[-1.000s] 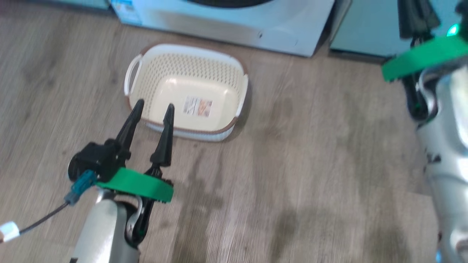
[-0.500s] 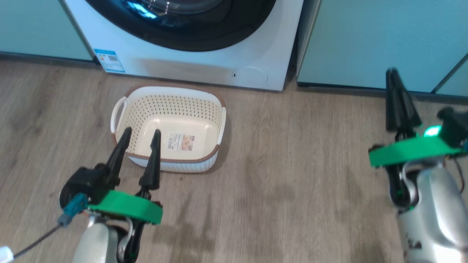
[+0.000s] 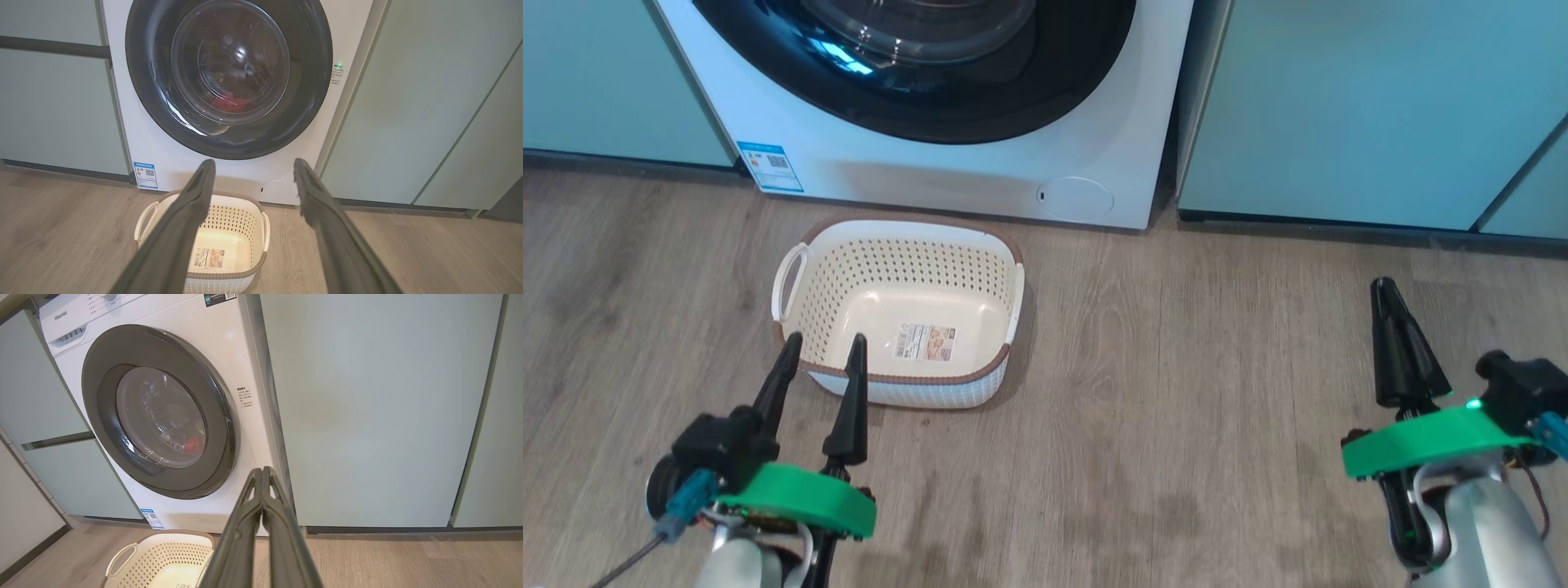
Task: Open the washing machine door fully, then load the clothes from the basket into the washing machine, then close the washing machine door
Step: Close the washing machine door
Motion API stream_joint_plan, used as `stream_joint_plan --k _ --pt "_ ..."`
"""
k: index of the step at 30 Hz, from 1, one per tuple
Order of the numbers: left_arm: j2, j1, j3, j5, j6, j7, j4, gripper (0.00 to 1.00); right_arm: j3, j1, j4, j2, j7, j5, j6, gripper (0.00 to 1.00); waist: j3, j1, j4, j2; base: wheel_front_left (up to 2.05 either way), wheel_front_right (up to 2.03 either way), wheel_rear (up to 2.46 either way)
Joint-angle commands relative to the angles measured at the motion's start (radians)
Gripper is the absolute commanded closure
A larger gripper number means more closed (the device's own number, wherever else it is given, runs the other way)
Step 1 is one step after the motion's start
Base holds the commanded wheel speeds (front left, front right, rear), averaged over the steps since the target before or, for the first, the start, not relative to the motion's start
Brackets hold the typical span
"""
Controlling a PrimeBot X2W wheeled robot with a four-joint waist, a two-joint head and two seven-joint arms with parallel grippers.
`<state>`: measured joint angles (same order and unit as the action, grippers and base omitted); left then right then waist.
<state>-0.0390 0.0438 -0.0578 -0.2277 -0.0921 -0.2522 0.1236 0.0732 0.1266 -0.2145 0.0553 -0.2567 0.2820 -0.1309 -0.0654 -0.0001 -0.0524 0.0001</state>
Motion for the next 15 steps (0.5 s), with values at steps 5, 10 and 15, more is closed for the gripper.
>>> stream_joint_plan --k 5,10,15 --pt "-0.011 -0.005 0.042 0.036 0.031 -0.01 -0.043 0.0 -0.015 -0.021 0.045 -0.005 -0.005 0.026 0.0 0.0 0.027 0.0001 0.0 -0.0001 0.0 0.0 0.0" --pt "-0.011 -0.019 0.032 0.055 0.039 -0.01 -0.031 0.0 -0.018 -0.036 0.052 -0.005 -0.005 0.013 0.0 0.0 0.044 0.0001 -0.001 -0.0001 0.0 0.0 0.0" --pt "-0.011 -0.027 0.032 0.034 0.036 -0.01 -0.018 0.0 -0.017 -0.041 0.051 -0.005 -0.005 0.014 0.0 0.0 0.056 0.0001 -0.003 -0.0001 0.0 0.0 0.0"
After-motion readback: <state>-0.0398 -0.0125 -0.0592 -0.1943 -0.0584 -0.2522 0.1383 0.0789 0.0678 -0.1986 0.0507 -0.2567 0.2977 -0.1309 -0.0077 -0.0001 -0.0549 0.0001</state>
